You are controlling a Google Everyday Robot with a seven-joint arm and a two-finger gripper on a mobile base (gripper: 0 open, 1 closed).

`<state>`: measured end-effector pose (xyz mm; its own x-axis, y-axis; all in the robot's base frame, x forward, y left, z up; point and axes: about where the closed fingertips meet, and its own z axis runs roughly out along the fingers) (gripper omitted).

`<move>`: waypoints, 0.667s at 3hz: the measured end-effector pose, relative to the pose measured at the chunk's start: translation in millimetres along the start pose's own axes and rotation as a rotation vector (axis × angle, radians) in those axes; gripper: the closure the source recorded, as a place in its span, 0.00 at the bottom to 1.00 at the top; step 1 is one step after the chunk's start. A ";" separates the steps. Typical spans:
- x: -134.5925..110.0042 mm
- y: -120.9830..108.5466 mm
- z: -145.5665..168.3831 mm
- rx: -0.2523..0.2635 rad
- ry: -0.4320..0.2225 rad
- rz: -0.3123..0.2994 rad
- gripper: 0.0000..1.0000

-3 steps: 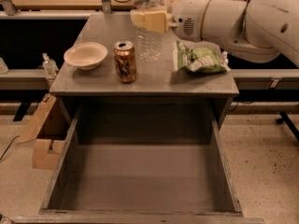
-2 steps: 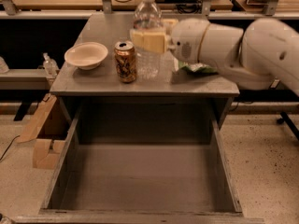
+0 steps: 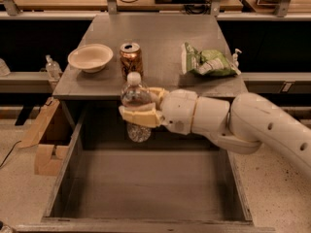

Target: Place water bottle into top drawer

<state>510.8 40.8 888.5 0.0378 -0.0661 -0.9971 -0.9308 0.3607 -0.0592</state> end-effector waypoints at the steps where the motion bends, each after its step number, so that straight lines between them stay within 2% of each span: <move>1: 48.0 30.1 17.1 -0.059 -0.007 0.026 1.00; 2: 53.2 32.3 17.7 -0.064 -0.007 0.033 1.00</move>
Offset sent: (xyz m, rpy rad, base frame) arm -0.0176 0.0204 -0.0431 0.0118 0.0213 0.0516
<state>489.1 65.4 832.7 0.0096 -0.0483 -0.9988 -0.9529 0.3023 -0.0238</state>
